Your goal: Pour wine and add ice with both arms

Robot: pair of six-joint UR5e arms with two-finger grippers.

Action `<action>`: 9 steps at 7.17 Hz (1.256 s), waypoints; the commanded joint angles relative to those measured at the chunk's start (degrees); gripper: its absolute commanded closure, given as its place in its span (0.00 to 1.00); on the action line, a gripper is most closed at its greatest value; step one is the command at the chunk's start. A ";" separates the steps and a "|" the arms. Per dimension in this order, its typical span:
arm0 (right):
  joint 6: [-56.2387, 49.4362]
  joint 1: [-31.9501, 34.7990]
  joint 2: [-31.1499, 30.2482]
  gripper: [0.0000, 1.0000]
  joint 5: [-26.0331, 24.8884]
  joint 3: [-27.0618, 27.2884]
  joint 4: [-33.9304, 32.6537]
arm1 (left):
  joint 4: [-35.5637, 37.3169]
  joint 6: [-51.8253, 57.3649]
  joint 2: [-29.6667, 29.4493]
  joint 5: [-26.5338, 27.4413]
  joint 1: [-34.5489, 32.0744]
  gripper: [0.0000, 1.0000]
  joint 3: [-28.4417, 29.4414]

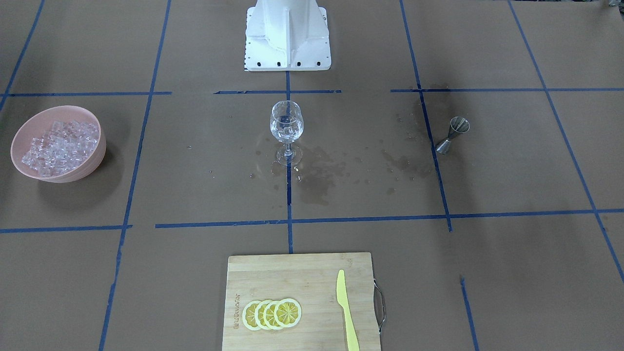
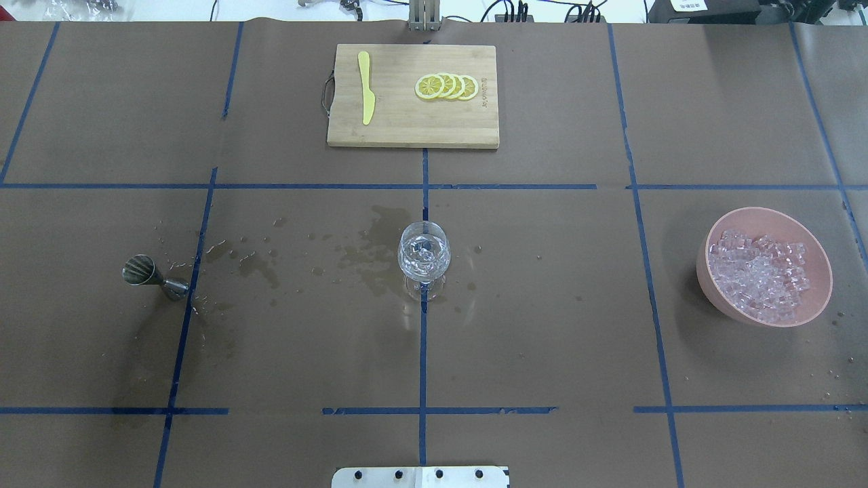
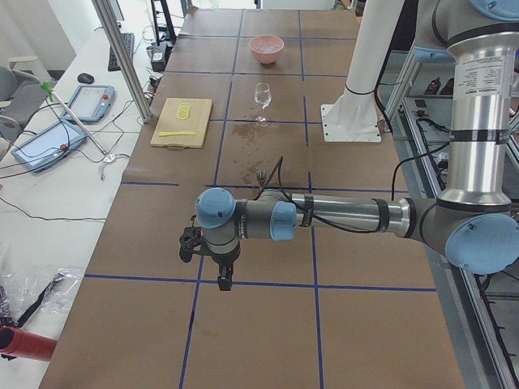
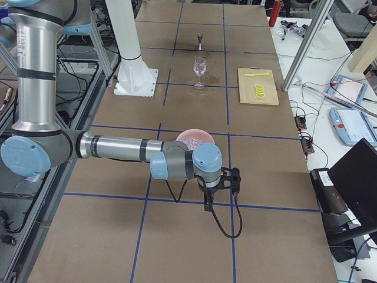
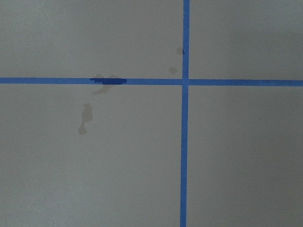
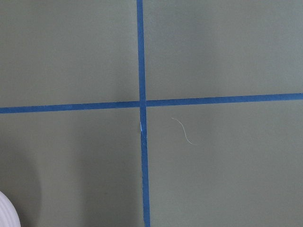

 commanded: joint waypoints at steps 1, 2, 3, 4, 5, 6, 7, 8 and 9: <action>0.01 -1.10 0.55 0.00 -0.11 0.21 -2.71 | -0.02 0.00 0.04 0.00 -0.04 0.00 0.01; 0.01 -1.11 0.55 0.00 -0.19 0.21 -2.72 | 0.07 -0.09 0.04 0.00 -0.04 0.00 0.01; 0.01 -1.46 0.55 0.00 -0.20 0.12 -2.72 | -0.02 -0.09 -0.05 -0.09 -0.04 0.00 0.01; 0.01 -2.16 0.55 0.00 -0.98 0.12 -2.90 | 0.07 -0.17 0.03 -0.09 -0.04 0.00 0.01; -0.08 -2.25 0.55 0.00 -2.73 0.12 -2.72 | 0.07 -0.17 -0.05 -0.09 -0.04 0.00 0.01; -0.08 -2.34 0.55 0.00 -2.74 0.04 -2.90 | 0.07 -0.17 -0.05 -0.09 -0.04 0.00 0.01; -0.08 -2.34 0.55 0.00 -2.74 0.04 -2.72 | -0.02 -0.17 -0.05 -0.09 -0.04 0.00 0.01; -0.08 -2.34 0.63 0.00 -2.83 0.04 -2.72 | 0.07 -0.17 -0.05 -0.09 -0.04 0.00 0.01; -0.08 -2.34 0.55 0.00 -2.83 -0.05 -2.72 | 0.07 -0.17 -0.05 -0.09 -0.04 0.00 0.01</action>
